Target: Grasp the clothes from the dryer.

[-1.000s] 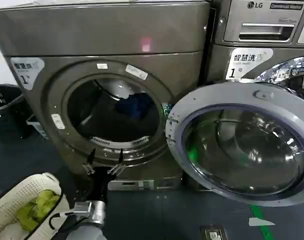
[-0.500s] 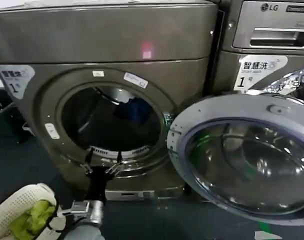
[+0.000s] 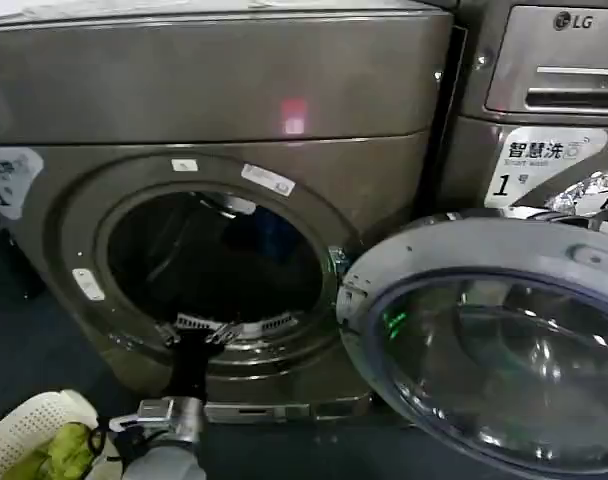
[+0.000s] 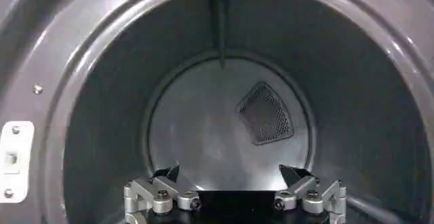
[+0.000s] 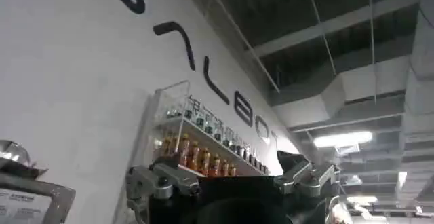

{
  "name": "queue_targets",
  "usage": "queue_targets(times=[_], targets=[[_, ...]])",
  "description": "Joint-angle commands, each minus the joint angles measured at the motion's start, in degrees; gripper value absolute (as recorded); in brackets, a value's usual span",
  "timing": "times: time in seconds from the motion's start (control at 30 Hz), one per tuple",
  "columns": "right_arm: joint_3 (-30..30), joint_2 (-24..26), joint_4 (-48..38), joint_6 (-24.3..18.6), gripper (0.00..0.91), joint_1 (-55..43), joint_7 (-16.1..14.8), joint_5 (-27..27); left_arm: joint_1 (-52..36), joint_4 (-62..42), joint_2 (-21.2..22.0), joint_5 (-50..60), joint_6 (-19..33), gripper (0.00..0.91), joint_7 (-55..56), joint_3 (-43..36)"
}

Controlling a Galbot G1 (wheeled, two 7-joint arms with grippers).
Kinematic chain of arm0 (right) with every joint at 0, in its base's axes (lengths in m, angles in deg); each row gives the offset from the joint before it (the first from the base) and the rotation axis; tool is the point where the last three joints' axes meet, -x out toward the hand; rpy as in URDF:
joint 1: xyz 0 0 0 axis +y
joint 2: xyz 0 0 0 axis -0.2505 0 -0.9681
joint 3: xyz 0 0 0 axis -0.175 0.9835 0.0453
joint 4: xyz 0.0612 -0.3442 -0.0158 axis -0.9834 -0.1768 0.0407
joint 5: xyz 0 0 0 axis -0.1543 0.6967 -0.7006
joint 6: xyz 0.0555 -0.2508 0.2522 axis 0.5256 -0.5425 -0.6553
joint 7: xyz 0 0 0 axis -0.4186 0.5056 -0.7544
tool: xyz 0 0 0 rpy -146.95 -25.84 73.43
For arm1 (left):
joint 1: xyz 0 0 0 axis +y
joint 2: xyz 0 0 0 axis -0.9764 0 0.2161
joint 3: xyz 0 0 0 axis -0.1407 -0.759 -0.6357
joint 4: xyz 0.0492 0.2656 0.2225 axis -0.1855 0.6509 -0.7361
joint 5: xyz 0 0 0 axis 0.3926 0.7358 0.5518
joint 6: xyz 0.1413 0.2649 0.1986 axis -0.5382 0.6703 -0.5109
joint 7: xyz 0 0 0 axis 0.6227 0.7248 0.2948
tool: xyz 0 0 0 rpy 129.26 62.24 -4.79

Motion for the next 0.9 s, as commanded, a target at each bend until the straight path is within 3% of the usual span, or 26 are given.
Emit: queue_targets(times=[0.03, 0.9], targets=[[0.04, -0.03, 0.01, -0.01, 0.907, -0.05, 0.03, 0.02, -0.16, -0.22, -0.17, -0.13, 0.01, 0.907, -0.05, 0.01], [0.23, -0.08, 0.0, -0.15, 0.907, -0.23, -0.08, -0.08, 0.01, -0.01, -0.44, -0.26, -0.08, 0.907, -0.11, 0.31]])
